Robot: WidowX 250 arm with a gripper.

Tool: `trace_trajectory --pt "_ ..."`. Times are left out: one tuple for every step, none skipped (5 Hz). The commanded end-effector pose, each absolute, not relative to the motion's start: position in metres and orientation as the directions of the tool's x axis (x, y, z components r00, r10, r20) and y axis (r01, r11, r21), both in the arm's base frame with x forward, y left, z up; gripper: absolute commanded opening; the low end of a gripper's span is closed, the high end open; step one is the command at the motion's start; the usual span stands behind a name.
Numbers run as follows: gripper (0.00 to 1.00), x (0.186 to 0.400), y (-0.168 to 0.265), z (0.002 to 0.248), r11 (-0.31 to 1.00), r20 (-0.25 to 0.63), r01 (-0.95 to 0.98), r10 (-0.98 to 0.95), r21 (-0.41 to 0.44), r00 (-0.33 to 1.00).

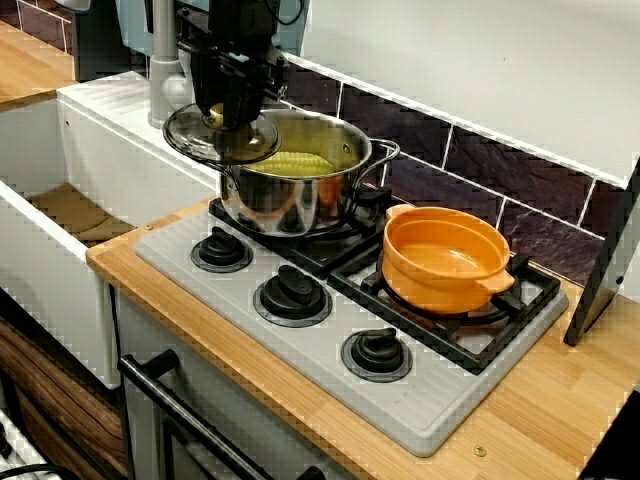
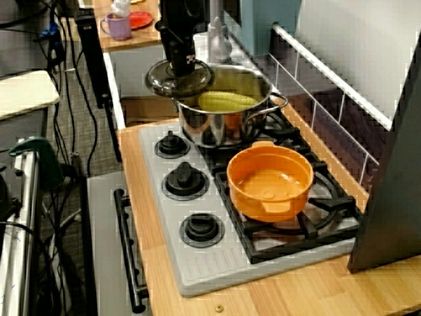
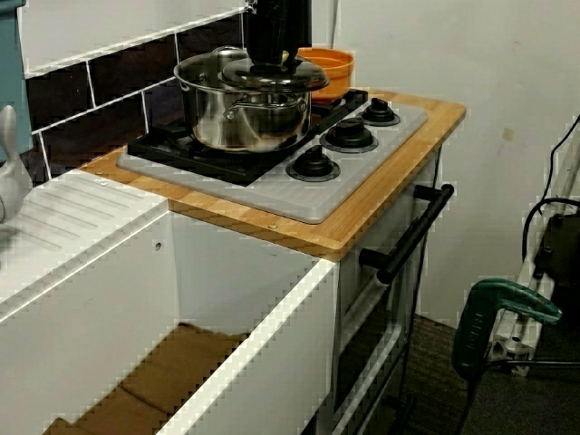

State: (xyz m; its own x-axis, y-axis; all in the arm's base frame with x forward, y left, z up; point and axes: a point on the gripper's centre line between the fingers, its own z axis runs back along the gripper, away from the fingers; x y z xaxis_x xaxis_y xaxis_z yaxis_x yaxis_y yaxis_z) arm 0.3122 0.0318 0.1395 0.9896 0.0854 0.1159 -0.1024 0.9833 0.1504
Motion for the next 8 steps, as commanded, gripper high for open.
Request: trace_trajectory --pt "0.0 0.312 0.029 0.151 0.983 0.14 -0.111 0.091 0.145 0.986" --pt "0.0 0.313 0.028 0.15 0.982 0.133 -0.12 0.101 0.147 0.986" --pt "1.0 0.314 0.028 0.153 0.982 0.132 -0.125 0.106 0.142 0.986" --pt "1.0 0.313 0.028 0.154 0.983 0.126 -0.126 0.109 0.137 0.986" --pt "1.0 0.313 0.028 0.154 0.983 0.123 -0.127 0.11 0.135 0.986" --pt "1.0 0.313 0.028 0.155 0.983 0.121 -0.128 0.113 0.131 0.986" --pt "1.0 0.315 0.026 0.159 0.985 0.119 -0.126 0.112 0.121 0.987" --pt "1.0 0.317 0.022 0.17 0.988 0.119 -0.125 0.114 0.094 0.986"
